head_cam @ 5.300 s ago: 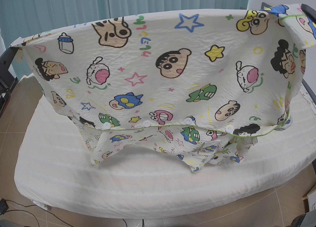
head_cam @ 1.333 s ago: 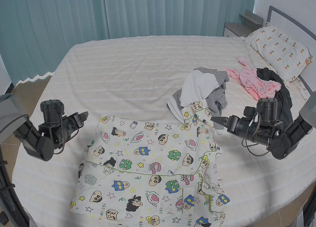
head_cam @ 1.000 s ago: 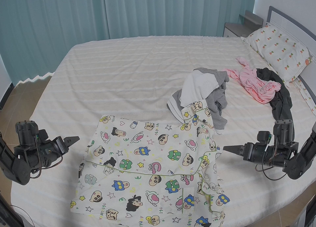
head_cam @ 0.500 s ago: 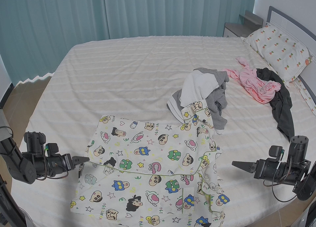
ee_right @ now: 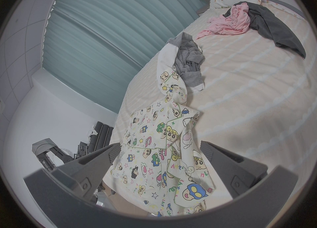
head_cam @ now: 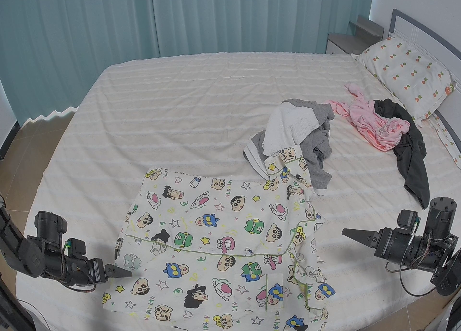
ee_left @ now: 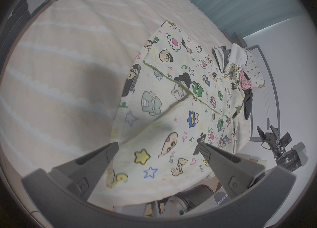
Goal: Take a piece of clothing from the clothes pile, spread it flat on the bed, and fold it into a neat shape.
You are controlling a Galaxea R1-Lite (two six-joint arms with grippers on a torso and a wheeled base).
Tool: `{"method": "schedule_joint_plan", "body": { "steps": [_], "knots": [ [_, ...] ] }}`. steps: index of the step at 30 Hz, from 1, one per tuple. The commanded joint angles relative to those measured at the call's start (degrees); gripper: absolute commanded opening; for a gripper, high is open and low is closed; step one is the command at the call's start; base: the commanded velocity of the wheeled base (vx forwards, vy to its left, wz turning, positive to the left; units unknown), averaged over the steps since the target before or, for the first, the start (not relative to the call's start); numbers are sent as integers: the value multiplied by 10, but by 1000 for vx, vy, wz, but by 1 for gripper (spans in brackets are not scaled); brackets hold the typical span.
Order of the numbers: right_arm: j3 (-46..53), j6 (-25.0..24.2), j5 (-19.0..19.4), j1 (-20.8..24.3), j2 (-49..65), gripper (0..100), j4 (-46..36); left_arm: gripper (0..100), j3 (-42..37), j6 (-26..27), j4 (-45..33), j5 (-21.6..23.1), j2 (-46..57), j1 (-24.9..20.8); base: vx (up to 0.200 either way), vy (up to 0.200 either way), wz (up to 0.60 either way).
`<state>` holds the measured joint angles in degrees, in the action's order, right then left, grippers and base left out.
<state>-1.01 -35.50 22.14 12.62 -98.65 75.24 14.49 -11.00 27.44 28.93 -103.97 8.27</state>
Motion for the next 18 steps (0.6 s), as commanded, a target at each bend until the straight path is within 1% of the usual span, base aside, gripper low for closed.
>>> {"method": "schedule_joint_plan", "body": {
  "steps": [1, 3, 6, 7, 9, 18],
  "knots": [
    [10, -5, -6, 21, 7, 100, 0, 100, -3, -1, -69, -11, 65, 3, 0, 0, 0],
    [10, -5, -7, 31, 8, 100, 1, 100, -4, 0, -86, -23, 65, 3, 0, 0, 0],
    [10, -5, -7, 41, 8, 100, 1, 100, -6, -3, -92, -36, 62, 3, 0, 0, 0],
    [10, -5, -10, 46, 10, 100, 1, 100, -7, -11, -92, -48, 60, 3, 0, 0, 0],
    [10, -5, -11, 46, 11, 100, 2, 100, -6, -25, -92, -59, 54, 3, 0, 0, 0],
    [10, -5, -11, 45, 10, 100, 3, 100, -28, -32, -88, -63, 23, -5, 0, 0, 0]
  ]
}}
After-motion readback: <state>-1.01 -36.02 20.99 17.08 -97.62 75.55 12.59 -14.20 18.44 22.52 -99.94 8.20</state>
